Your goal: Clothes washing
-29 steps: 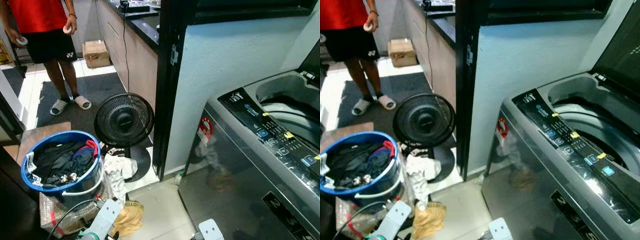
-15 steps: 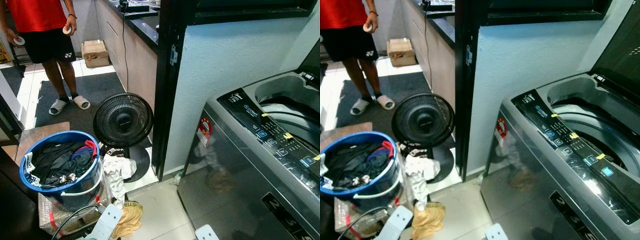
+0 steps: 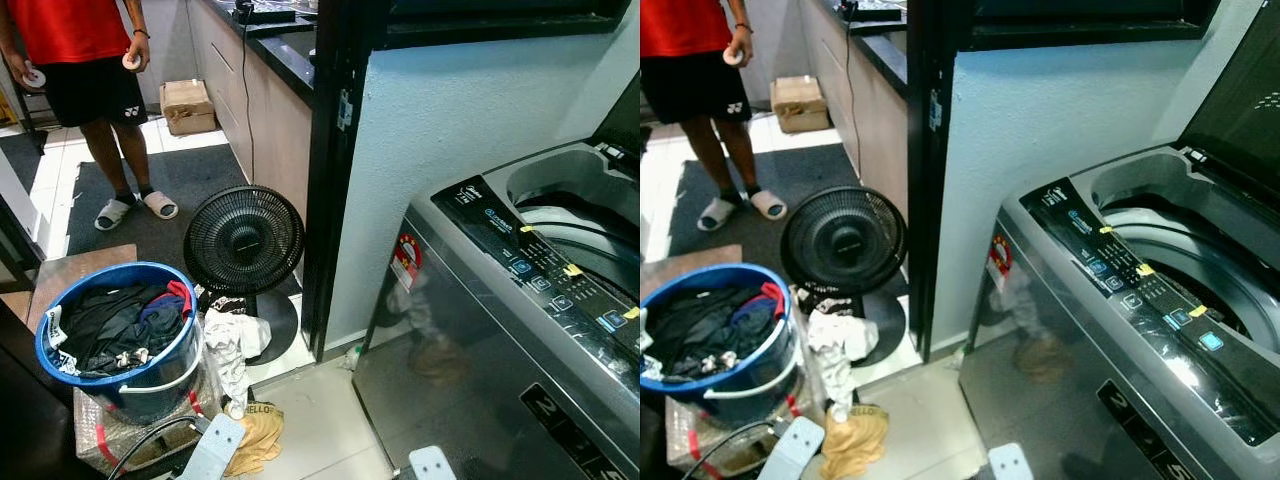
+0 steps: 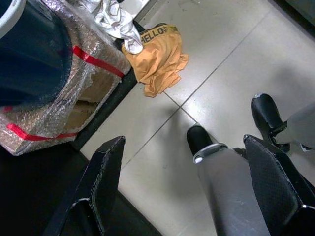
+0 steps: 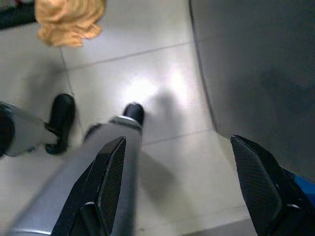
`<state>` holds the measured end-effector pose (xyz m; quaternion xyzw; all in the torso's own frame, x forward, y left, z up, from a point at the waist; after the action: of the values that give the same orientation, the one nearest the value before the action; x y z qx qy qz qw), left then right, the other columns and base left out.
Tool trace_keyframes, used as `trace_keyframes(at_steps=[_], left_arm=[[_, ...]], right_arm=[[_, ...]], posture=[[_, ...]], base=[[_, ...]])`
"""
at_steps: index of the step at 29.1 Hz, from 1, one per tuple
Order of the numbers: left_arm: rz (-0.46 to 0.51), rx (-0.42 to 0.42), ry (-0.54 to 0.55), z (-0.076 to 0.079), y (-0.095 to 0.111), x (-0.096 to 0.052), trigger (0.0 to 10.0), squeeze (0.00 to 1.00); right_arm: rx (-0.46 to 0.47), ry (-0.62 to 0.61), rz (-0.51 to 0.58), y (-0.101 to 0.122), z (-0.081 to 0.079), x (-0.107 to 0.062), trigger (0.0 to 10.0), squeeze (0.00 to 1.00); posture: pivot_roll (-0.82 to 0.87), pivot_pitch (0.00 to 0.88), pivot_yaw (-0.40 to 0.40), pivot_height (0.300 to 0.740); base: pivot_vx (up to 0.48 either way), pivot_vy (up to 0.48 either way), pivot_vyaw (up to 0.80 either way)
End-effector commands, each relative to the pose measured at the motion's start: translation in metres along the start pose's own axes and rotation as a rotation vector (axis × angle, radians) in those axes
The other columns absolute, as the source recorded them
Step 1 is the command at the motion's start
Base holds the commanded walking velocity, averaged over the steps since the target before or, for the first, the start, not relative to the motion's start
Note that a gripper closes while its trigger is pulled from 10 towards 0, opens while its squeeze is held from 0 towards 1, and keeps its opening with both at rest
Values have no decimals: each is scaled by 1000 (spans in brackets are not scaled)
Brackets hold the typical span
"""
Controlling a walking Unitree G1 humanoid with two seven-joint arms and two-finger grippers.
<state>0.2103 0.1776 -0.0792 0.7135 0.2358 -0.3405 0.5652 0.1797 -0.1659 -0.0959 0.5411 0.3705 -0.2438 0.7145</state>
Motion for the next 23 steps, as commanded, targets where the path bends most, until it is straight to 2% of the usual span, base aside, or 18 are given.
trace_keyframes(at_steps=[1,9,23], left_arm=[[-32,-18,-1,2,-8,-1,10000,0],[-33,-13,-8,6,-8,-1,10000,0],[-18,-19,-10,7,-5,0,10000,0]], right_arm=[[25,-7,-26,-7,-1,-1,10000,0],[22,-27,-34,-10,9,-3,10000,0],[13,-18,-17,-4,7,-1,10000,0]], posture=[[43,0,4,740],[32,0,4,740],[30,0,1,740]], base=[[0,0,0],[0,0,0],[0,0,0]])
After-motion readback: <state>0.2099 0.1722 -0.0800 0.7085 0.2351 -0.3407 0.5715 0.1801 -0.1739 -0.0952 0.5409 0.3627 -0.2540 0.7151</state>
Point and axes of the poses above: a point about 5 cm out from each wrist's last joint towards the gripper, its own x axis pointing out of the wrist towards the gripper, its own y axis along the axis of the wrist's last joint, z = x × y, the point moved 1 cm from there along x, pointing out of the wrist towards the gripper, and after that the axes turned 8 degrees about -x, right-handed, at the moved point
